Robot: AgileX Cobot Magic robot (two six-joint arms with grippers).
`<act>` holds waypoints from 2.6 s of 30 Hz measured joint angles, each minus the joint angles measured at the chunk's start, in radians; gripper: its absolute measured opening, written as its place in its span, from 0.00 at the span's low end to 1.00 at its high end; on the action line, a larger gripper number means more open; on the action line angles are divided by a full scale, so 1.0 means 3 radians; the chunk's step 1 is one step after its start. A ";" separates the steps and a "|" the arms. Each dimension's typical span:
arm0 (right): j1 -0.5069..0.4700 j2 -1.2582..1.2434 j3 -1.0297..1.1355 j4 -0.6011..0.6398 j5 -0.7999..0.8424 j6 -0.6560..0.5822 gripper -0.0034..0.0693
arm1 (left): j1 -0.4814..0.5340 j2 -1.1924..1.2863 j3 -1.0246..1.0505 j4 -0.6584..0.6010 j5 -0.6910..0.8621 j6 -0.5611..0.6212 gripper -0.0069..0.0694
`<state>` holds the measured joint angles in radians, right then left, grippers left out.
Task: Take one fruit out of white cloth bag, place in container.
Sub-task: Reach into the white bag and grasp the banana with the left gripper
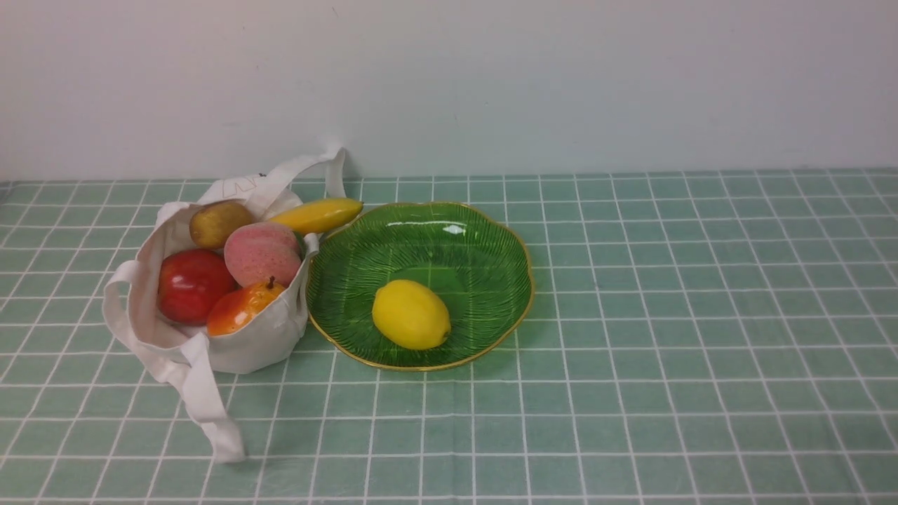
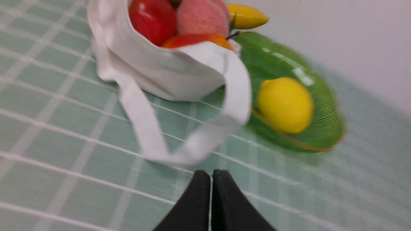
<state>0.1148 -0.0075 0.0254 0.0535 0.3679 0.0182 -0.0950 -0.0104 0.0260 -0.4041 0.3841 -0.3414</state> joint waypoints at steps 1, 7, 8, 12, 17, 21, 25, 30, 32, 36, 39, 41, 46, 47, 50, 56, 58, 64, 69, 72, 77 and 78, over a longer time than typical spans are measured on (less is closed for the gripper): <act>0.0000 0.0000 0.0000 0.0000 0.0000 0.0000 0.03 | 0.0000 0.0000 0.0000 -0.0257 -0.0004 -0.0151 0.08; 0.0000 0.0000 0.0000 0.0000 0.0000 0.0000 0.03 | 0.0000 0.0000 0.0000 -0.1250 -0.0158 -0.0504 0.08; 0.0000 0.0000 0.0000 0.0000 0.0000 0.0000 0.03 | 0.0000 0.0000 0.0000 -0.1290 -0.0176 -0.0501 0.08; 0.0000 0.0000 0.0000 0.0000 0.0000 0.0000 0.03 | 0.0000 0.0000 0.0000 -0.1450 -0.0183 -0.0434 0.08; 0.0000 0.0000 0.0000 0.0000 0.0000 0.0000 0.03 | 0.0000 0.0068 -0.0228 -0.1575 -0.0042 -0.0281 0.08; 0.0000 0.0000 0.0000 0.0000 0.0000 0.0000 0.03 | 0.0000 0.0614 -0.0825 -0.1376 0.0401 0.0094 0.08; 0.0000 0.0000 0.0000 0.0000 0.0000 0.0000 0.03 | 0.0000 0.1492 -0.1518 -0.0832 0.1104 0.0458 0.08; 0.0000 0.0000 0.0000 0.0000 0.0000 0.0000 0.03 | 0.0000 0.2741 -0.2471 -0.0059 0.1852 0.0874 0.08; 0.0000 0.0000 0.0000 0.0000 0.0000 0.0000 0.03 | 0.0000 0.3217 -0.2854 0.0185 0.1984 0.1030 0.08; 0.0000 0.0000 0.0000 0.0000 0.0000 0.0000 0.03 | 0.0000 0.3963 -0.3451 0.0422 0.2009 0.1317 0.08; 0.0000 0.0000 0.0000 0.0000 0.0000 0.0000 0.03 | 0.0000 0.4408 -0.3800 0.0446 0.2009 0.1434 0.08; 0.0000 0.0000 0.0000 0.0000 0.0000 0.0000 0.03 | 0.0000 0.4815 -0.4133 0.0448 0.2009 0.1516 0.08; 0.0000 0.0000 0.0000 0.0000 0.0000 0.0000 0.03 | -0.0110 0.5369 -0.4645 0.0619 0.2005 0.1557 0.08; 0.0000 0.0000 0.0000 0.0000 0.0000 0.0000 0.03 | -0.0212 0.5509 -0.4776 0.0709 0.1977 0.1557 0.08; 0.0000 0.0000 0.0000 0.0000 0.0000 0.0000 0.03 | -0.0452 0.5805 -0.5021 0.0886 0.1891 0.1554 0.10; 0.0000 0.0000 0.0000 0.0000 0.0000 0.0000 0.03 | -0.0752 0.6351 -0.5449 0.1316 0.1648 0.1554 0.29; 0.0000 0.0000 0.0000 0.0000 0.0000 0.0000 0.03 | -0.0761 0.6448 -0.5549 0.1389 0.1605 0.1554 0.36; 0.0000 0.0000 0.0000 0.0000 0.0000 0.0000 0.03 | -0.0761 0.6809 -0.5856 0.1740 0.1313 0.1554 0.75; 0.0000 0.0000 0.0000 0.0000 0.0000 0.0000 0.03 | -0.0761 0.7020 -0.5866 0.2055 0.0947 0.1554 0.89; 0.0000 0.0000 0.0000 0.0000 0.0000 0.0000 0.03 | -0.0761 0.7125 -0.5866 0.2103 0.0845 0.1545 0.89; 0.0000 0.0000 0.0000 0.0000 0.0000 0.0000 0.03 | -0.0761 0.7223 -0.5866 0.2106 0.0811 0.1541 0.84; 0.0000 0.0000 0.0000 0.0000 0.0000 0.0000 0.03 | -0.0761 0.7254 -0.5866 0.2110 0.0802 0.1541 0.81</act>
<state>0.1148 -0.0075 0.0254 0.0535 0.3679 0.0182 -0.3234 2.1657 -1.7339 0.2288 0.6247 0.1208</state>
